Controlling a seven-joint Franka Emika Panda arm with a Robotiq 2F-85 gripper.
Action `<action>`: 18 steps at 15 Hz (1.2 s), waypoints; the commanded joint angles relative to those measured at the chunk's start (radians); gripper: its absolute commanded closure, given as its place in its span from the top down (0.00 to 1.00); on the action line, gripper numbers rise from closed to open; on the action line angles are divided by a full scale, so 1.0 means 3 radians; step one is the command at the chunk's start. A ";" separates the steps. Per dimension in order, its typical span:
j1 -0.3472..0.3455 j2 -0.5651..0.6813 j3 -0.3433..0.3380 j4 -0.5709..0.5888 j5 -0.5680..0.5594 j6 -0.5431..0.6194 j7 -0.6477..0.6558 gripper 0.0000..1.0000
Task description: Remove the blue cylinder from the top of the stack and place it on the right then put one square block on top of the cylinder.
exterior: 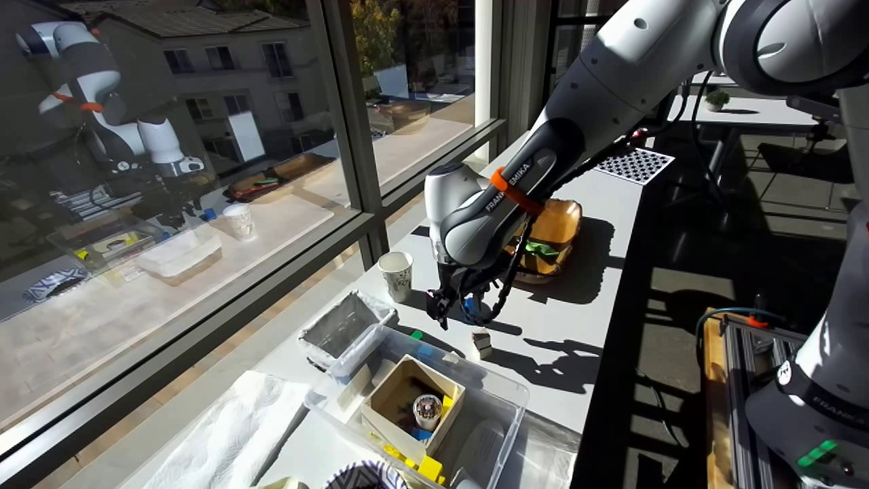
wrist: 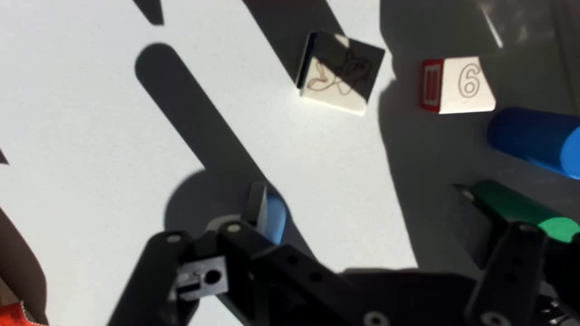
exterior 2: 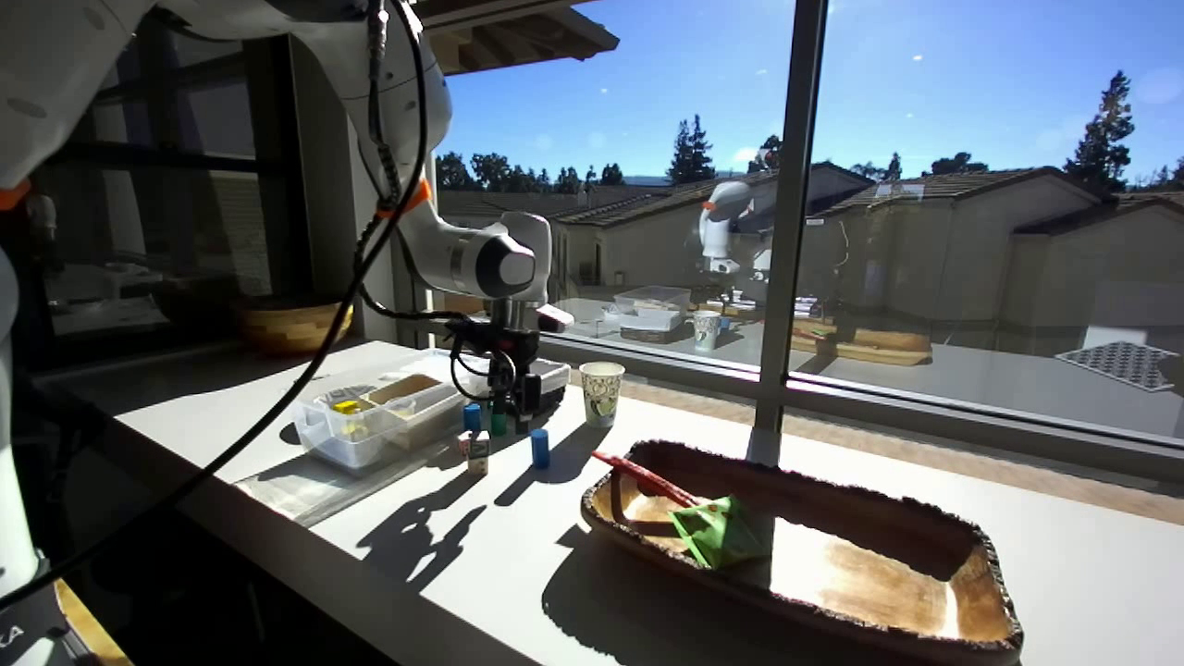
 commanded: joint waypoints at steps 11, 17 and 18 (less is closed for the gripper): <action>0.0278 -0.0307 -0.0157 -0.0557 -0.0107 0.0068 0.1098 1.00; 0.0320 -0.0302 -0.0169 -0.0566 -0.0196 0.0111 0.1229 0.50; 0.0322 -0.0296 -0.0169 -0.0564 -0.0214 0.0122 0.1244 0.42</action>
